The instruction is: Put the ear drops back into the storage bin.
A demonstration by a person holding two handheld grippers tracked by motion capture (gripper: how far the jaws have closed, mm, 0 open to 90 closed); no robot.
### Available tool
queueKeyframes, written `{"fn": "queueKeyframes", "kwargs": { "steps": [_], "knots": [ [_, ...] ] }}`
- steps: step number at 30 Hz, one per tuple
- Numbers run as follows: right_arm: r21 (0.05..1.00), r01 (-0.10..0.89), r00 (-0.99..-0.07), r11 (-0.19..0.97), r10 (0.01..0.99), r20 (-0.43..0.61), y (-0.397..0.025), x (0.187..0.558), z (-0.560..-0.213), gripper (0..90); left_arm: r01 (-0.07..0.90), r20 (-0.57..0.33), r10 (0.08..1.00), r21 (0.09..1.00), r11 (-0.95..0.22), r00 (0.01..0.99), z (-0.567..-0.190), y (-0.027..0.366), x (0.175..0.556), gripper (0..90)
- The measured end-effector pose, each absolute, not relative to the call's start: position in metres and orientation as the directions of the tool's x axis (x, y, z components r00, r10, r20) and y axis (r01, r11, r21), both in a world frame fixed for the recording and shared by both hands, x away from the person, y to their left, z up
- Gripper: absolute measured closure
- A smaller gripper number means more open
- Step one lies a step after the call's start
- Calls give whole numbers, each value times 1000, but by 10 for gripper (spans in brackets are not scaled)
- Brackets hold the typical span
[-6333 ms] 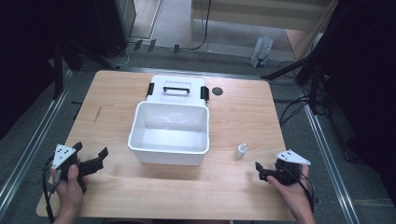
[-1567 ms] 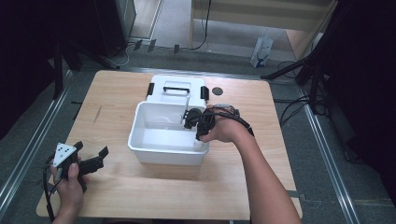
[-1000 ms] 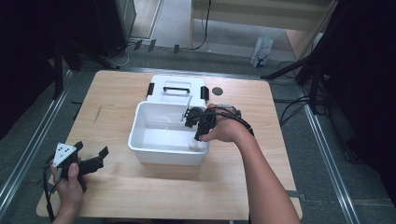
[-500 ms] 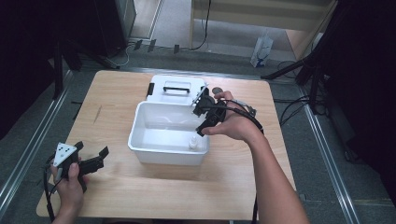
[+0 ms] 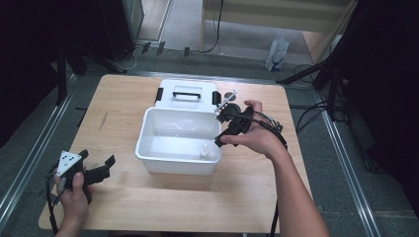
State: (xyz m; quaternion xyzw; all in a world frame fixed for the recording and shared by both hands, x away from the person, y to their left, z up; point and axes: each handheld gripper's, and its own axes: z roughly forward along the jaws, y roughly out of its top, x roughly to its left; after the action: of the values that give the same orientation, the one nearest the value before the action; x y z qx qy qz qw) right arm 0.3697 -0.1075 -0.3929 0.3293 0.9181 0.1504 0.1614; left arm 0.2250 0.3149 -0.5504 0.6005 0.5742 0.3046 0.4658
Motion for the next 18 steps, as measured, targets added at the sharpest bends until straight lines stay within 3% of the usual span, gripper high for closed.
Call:
{"fn": "queueKeyframes", "kwargs": {
  "steps": [18],
  "knots": [
    [458, 607, -685, 650, 720, -113, -154, 357, -406, 0, 406, -168, 974, 909, 92, 155, -550, 315, 225, 5]
  ]
}}
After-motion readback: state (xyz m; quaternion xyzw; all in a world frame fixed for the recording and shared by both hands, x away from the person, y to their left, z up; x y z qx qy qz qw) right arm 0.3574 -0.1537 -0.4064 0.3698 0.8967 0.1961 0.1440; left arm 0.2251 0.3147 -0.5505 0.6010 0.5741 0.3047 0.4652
